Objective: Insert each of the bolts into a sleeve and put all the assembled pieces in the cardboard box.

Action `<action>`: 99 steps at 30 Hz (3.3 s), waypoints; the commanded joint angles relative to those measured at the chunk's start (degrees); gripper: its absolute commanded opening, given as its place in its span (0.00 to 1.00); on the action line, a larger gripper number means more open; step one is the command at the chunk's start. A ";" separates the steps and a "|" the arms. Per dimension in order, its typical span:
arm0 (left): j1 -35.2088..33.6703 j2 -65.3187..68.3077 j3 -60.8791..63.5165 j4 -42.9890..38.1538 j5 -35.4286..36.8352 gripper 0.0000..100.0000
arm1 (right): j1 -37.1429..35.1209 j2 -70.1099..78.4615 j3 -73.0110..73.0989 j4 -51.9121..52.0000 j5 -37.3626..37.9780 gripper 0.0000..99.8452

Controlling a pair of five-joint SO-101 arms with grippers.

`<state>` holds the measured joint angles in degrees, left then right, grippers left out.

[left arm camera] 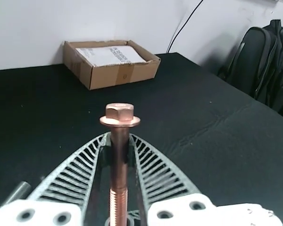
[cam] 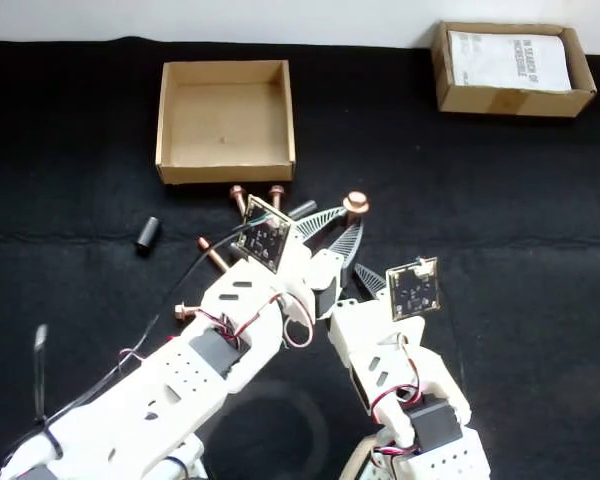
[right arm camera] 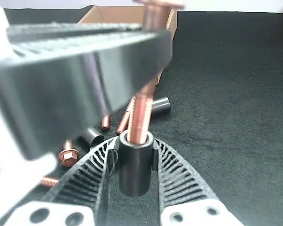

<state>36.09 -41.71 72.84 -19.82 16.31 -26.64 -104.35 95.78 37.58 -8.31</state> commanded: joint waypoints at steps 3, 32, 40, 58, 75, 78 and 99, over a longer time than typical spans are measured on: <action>-0.66 0.84 -3.03 -1.67 -0.09 0.01 | 0.48 -0.57 3.91 -0.04 -0.53 0.01; 3.12 -11.82 10.33 9.58 0.00 0.01 | 0.75 -0.40 3.82 -0.04 1.76 0.01; 3.74 -11.82 2.95 24.00 0.35 0.12 | 0.75 -0.48 3.82 -0.04 3.34 0.01; 2.15 -18.68 2.77 36.22 0.09 0.17 | 4.18 -0.57 3.74 -0.13 3.43 0.01; -19.65 -62.99 10.95 77.89 -0.09 0.01 | 4.26 -0.40 3.56 -0.13 3.43 0.01; -30.90 -61.49 11.38 77.98 -2.55 0.01 | 4.26 -0.40 3.47 -0.13 3.43 0.01; -48.92 -61.49 18.77 91.52 -41.32 0.01 | 4.35 -0.31 4.00 0.31 3.43 0.01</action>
<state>-12.09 -102.73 91.21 71.43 -13.41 -23.03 -104.26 95.78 37.85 -5.32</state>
